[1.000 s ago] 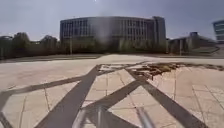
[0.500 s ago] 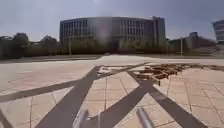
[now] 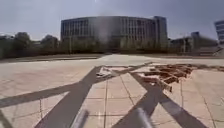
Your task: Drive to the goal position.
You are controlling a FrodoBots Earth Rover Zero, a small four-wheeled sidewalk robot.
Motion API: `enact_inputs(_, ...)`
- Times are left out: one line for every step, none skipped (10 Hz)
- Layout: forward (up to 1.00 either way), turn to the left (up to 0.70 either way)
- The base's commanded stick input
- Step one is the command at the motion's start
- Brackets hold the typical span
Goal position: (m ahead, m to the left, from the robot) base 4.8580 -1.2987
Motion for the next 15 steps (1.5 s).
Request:
enact_inputs(0.7, 0.0)
enact_inputs(0.7, 0.0)
enact_inputs(0.7, 0.0)
enact_inputs(0.7, 0.0)
enact_inputs(0.7, 0.0)
enact_inputs(0.7, 0.0)
enact_inputs(0.7, 0.0)
enact_inputs(0.7, 0.0)
enact_inputs(0.7, 0.0)
enact_inputs(0.7, 0.0)
enact_inputs(0.7, 0.0)
enact_inputs(0.7, -0.01)
enact_inputs(0.7, -0.34)
enact_inputs(0.7, -0.34)
enact_inputs(0.7, -0.34)
